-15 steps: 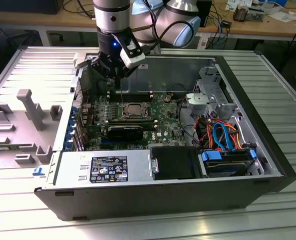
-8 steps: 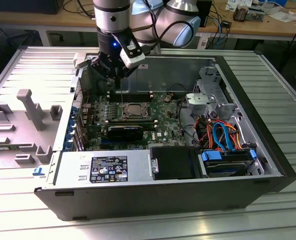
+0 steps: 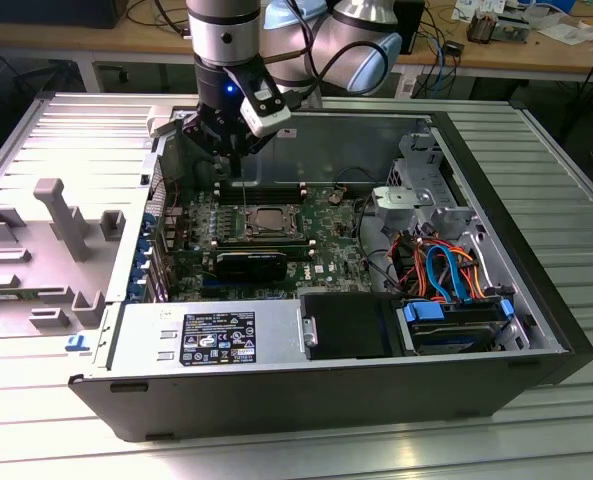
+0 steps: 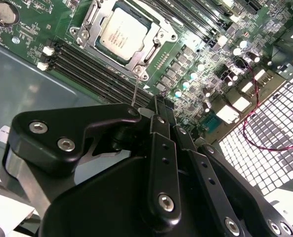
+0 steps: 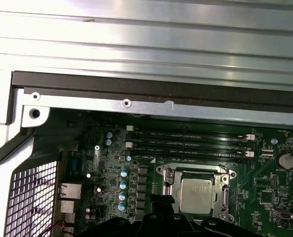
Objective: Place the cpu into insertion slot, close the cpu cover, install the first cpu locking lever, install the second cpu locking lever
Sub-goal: 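Install the first cpu locking lever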
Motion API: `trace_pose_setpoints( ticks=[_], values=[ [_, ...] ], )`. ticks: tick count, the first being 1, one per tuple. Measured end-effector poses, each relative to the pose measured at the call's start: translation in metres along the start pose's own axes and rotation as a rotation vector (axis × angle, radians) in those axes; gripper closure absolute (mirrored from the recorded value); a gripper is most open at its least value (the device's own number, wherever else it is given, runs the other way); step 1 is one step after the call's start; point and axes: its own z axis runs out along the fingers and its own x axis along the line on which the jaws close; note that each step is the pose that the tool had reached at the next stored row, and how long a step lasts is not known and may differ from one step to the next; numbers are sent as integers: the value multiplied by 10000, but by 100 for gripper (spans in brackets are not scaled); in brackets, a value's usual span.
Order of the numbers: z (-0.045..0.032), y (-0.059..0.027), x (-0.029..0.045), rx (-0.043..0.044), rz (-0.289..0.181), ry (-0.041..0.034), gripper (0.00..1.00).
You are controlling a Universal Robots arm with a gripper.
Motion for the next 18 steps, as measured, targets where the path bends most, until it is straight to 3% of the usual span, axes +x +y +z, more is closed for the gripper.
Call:
trace_pose_setpoints(
  ticks=[18],
  values=[
    [0,0,0,-161,1,-11,89]
  ],
)
